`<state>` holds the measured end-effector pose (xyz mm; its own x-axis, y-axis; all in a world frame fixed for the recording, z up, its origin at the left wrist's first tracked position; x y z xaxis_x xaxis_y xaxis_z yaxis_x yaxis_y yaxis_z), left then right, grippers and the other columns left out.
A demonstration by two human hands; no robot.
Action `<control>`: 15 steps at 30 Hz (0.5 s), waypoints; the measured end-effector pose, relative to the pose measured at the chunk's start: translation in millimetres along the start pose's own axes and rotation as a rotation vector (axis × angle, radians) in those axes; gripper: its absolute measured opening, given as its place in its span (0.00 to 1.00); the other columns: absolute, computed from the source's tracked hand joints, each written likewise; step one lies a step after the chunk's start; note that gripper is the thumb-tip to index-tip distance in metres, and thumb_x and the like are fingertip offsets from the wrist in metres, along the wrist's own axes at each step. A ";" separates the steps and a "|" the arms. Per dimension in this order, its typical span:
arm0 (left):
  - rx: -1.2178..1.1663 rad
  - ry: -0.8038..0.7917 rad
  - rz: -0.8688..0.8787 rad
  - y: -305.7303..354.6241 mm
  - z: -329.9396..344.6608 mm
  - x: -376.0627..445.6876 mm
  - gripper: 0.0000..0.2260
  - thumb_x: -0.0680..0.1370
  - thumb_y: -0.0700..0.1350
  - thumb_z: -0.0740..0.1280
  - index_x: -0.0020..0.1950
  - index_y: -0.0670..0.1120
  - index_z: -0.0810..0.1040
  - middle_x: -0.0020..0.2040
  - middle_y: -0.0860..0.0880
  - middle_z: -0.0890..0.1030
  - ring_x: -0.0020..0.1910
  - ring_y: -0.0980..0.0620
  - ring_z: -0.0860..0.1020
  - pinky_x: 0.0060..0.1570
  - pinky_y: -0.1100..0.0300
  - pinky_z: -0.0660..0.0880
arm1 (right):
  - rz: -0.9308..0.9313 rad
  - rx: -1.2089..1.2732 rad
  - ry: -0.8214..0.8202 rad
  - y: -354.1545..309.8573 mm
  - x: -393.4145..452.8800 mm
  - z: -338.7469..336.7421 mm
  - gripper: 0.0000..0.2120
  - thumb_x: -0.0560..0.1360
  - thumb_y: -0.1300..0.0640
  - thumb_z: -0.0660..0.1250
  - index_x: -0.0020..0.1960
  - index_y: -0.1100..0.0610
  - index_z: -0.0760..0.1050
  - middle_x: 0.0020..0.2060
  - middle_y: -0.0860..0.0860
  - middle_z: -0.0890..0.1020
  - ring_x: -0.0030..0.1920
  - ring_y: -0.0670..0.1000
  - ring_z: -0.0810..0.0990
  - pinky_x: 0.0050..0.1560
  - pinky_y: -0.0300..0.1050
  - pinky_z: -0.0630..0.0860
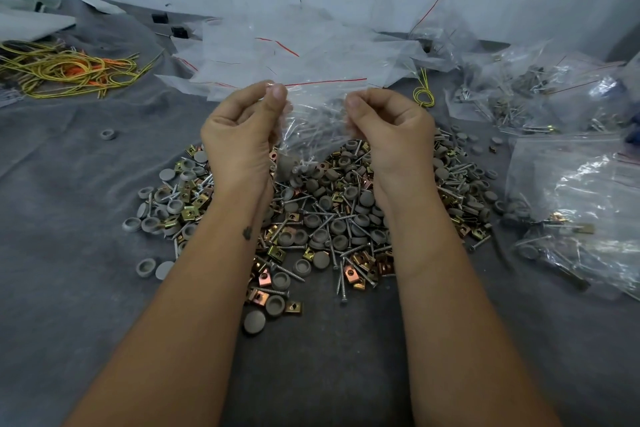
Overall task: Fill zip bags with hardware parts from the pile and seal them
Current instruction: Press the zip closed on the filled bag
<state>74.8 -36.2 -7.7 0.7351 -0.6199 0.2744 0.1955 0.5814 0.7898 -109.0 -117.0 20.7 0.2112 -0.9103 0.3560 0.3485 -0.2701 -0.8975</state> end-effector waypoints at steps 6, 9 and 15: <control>0.084 -0.035 0.085 7.8 4.5 -0.6 0.02 0.78 0.42 0.69 0.47 0.47 0.81 0.34 0.55 0.82 0.30 0.61 0.72 0.32 0.68 0.69 | 0.001 -0.015 -0.022 -1.5 -2.1 3.2 0.06 0.76 0.65 0.69 0.41 0.58 0.79 0.26 0.46 0.79 0.28 0.44 0.74 0.31 0.36 0.73; 0.088 -0.082 -0.011 -0.1 9.4 -1.9 0.04 0.76 0.46 0.71 0.49 0.48 0.82 0.34 0.55 0.81 0.31 0.58 0.72 0.32 0.66 0.71 | 0.011 0.010 -0.006 -1.7 -1.7 -0.8 0.06 0.77 0.64 0.67 0.41 0.58 0.79 0.26 0.46 0.78 0.29 0.44 0.74 0.33 0.36 0.74; 0.166 -0.095 -0.140 -12.6 10.5 -6.9 0.06 0.76 0.47 0.72 0.39 0.50 0.84 0.34 0.51 0.80 0.25 0.57 0.75 0.21 0.65 0.70 | 0.036 0.041 0.024 0.9 -1.5 -4.0 0.08 0.77 0.63 0.67 0.40 0.57 0.80 0.30 0.50 0.78 0.29 0.45 0.74 0.32 0.37 0.75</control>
<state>60.4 -44.7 -13.8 0.6422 -0.7400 0.2000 0.1760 0.3963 0.9011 -112.6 -117.1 18.3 0.2025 -0.9266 0.3167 0.3782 -0.2243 -0.8981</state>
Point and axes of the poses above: each hand's wrist, its own x-axis towards the middle knuckle, its own z-axis out of the palm, y = z × x, the point moved 10 cm from there along x, towards the middle knuckle
